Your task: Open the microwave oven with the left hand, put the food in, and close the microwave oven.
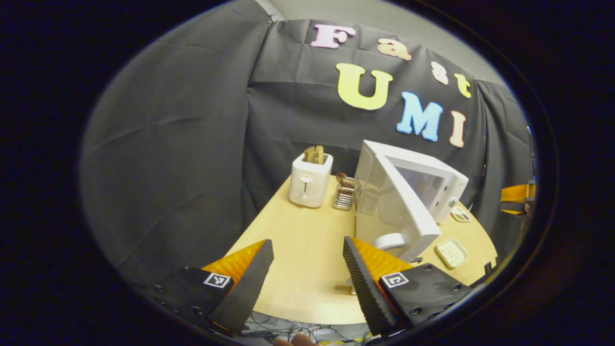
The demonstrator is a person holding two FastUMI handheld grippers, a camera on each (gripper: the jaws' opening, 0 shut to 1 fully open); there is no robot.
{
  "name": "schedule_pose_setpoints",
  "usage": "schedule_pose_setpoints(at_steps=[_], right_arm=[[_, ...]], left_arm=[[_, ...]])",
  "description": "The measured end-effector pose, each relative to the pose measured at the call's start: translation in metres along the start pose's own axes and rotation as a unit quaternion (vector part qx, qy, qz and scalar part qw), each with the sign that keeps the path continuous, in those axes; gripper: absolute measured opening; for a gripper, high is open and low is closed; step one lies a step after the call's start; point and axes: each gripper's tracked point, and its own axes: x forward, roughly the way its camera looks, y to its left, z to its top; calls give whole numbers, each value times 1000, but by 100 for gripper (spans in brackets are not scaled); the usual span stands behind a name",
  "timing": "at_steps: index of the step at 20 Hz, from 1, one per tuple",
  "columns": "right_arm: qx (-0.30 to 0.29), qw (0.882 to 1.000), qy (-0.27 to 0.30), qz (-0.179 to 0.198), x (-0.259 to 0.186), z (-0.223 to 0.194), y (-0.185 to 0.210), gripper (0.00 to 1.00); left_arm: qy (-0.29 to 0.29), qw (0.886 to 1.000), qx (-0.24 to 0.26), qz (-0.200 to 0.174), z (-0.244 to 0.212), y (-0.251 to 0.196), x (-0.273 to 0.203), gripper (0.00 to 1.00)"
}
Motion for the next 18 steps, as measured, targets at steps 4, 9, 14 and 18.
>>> schedule_pose_setpoints(at_steps=[4,9,14,18], right_arm=[[-36,999,-29,-26,-30,14,-23,98],[-56,997,-38,-35,-51,17,-41,98],[-44,998,-46,-23,-56,31,-67,98],[-44,998,-46,-7,-61,47,-106,98]], left_arm=[[26,999,19,-21,-18,-19,31,95],[33,997,53,-42,-8,-59,33,98],[34,995,66,-69,-2,-141,34,97],[40,993,92,-67,0,-208,36,94]])
